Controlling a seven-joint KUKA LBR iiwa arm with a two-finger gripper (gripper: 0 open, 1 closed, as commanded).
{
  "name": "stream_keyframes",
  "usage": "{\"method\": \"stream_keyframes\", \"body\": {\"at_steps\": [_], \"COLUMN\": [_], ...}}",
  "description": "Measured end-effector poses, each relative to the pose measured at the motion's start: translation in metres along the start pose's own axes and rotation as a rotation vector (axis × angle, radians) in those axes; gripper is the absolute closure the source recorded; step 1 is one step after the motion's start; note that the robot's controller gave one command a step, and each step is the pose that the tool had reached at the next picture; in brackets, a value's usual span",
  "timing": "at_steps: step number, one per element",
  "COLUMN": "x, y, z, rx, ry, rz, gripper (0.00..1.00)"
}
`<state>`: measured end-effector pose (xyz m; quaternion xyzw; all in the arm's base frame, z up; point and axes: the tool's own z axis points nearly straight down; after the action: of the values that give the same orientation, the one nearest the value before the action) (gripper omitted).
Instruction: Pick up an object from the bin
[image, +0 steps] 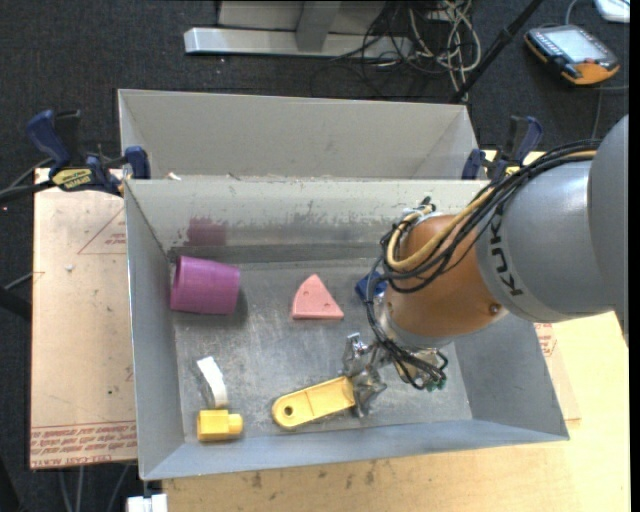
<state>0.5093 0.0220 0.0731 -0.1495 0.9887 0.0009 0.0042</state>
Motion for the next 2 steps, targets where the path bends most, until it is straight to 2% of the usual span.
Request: {"method": "stream_keyframes", "body": {"at_steps": [1, 2], "x": [-0.0025, -0.0024], "y": [-0.0130, -0.0130], "z": [-0.1217, -0.1217], "rx": [0.000, 0.000], "ry": [0.006, 0.006], "rz": [0.032, 0.032], "gripper": [1.00, 1.00]}}
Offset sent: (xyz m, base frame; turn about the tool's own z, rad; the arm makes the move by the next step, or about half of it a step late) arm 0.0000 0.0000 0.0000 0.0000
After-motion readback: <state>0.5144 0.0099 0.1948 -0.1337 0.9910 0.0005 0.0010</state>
